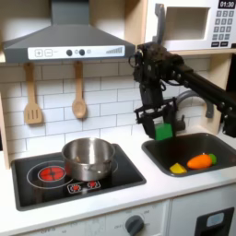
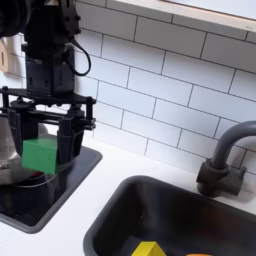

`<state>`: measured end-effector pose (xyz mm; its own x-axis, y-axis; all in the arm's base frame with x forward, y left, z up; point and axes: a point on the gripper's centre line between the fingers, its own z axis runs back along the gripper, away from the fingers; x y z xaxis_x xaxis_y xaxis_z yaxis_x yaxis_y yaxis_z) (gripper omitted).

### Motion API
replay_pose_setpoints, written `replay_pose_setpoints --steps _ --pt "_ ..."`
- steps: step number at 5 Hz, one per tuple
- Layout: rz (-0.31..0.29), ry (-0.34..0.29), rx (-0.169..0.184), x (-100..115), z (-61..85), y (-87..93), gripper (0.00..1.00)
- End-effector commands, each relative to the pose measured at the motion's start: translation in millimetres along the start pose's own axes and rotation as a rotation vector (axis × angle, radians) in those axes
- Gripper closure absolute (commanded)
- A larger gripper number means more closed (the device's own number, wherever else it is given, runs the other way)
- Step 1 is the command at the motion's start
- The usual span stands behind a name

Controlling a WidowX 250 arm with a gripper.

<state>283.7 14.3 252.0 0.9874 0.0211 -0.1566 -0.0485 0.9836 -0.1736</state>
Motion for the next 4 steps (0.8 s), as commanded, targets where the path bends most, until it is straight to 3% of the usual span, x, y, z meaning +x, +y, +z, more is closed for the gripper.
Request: replay_pose_setpoints --steps 1,2,3,4 --pt "-0.016 0.0 0.007 -16 -11.1 -12.2 1.0" --pt "-0.053 -0.09 0.019 -17 -16.4 -10.1 1.0" --pt "-0.089 -0.215 0.087 -12 -21.6 -1.9 1.0" --pt "-0.095 -0.29 0.115 1 -33.7 8.9 1.0"
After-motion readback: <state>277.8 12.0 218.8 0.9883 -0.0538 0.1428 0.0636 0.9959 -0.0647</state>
